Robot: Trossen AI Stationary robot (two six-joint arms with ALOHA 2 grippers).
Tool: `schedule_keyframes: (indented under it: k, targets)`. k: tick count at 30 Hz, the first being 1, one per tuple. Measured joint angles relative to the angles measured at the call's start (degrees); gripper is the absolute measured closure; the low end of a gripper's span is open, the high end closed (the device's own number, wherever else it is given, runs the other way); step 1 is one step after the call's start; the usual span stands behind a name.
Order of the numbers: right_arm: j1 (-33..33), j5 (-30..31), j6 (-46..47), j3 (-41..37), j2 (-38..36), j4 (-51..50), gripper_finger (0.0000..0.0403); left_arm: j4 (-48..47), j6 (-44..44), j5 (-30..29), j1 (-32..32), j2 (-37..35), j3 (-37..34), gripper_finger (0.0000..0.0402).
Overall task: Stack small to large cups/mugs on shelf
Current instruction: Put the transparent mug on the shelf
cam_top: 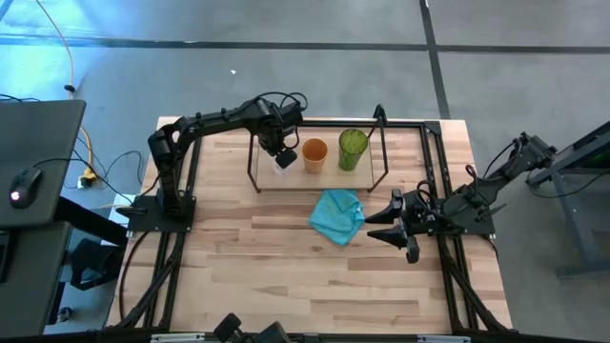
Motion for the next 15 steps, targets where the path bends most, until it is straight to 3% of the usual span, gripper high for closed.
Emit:
schedule_keyframes:
  k: [15]
  targets:
    - [-0.02, -0.44, 0.52, 0.0, 0.0, -0.09, 0.0231, -0.11, 1.35, -2.11, 0.0, 0.05, 0.0, 0.0353]
